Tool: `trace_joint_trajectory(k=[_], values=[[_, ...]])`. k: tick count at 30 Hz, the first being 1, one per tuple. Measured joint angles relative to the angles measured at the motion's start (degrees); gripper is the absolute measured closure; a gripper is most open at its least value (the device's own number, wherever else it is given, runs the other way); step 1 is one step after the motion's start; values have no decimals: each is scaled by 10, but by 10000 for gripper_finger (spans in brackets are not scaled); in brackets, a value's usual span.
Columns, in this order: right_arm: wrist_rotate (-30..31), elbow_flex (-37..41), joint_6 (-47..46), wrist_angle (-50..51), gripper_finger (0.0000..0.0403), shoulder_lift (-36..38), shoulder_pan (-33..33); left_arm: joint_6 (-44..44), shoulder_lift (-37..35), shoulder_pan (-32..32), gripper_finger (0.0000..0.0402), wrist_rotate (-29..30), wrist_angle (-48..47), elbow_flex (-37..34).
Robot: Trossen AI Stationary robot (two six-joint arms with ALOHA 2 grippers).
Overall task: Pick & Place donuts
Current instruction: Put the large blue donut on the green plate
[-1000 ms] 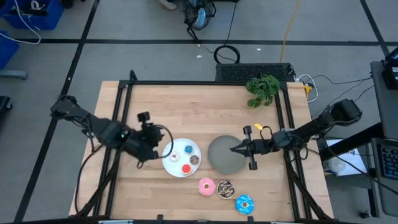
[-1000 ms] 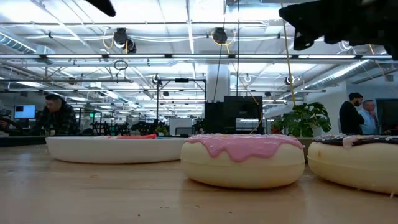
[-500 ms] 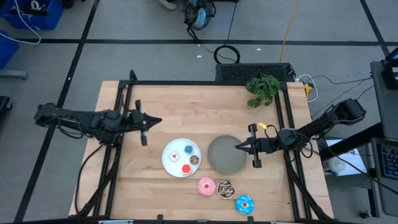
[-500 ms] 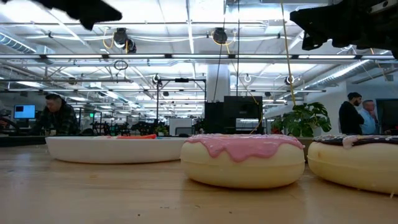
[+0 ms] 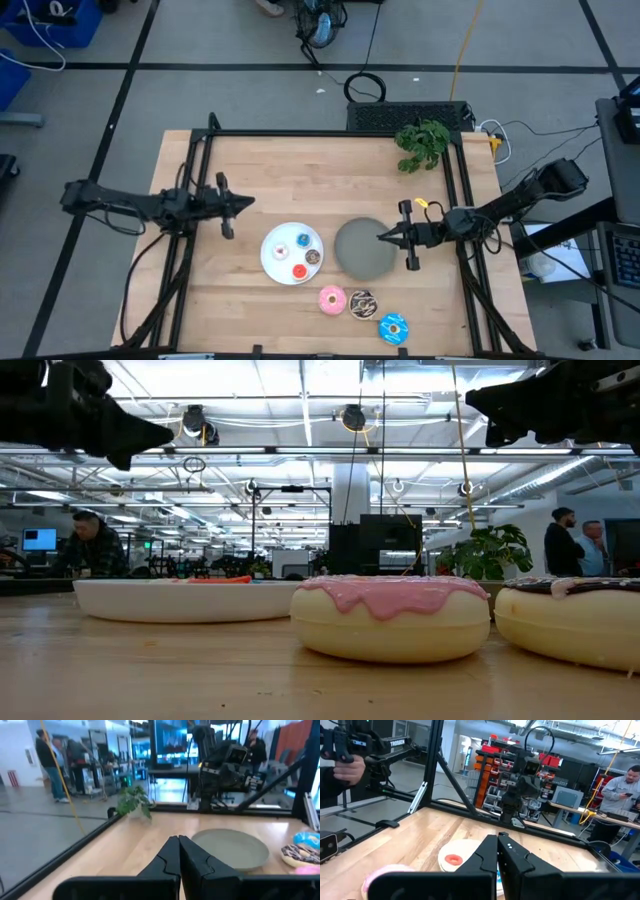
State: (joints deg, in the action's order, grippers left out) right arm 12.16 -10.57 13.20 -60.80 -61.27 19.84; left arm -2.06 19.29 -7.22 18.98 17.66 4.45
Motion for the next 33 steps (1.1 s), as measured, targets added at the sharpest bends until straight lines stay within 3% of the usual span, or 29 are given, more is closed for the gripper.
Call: trace_joint_trajectory(k=[3,11,17,20,25,28,33], values=[[0,0,0,-2,403,0,0,-11,0,0,399,0,42,-32],[0,0,40,-11,403,0,0,-18,1,0,399,15,30,-39],[17,-14,-48,-2,403,0,15,-16,2,0,395,36,24,-39],[82,-78,-50,129,403,0,47,-9,2,0,387,36,25,-39],[222,-263,-135,498,403,-9,91,-36,2,0,382,37,62,-39],[252,-368,-222,682,403,-31,117,-45,1,0,381,40,99,-39],[270,-504,-309,852,403,-99,158,-80,2,0,381,41,88,-39]])
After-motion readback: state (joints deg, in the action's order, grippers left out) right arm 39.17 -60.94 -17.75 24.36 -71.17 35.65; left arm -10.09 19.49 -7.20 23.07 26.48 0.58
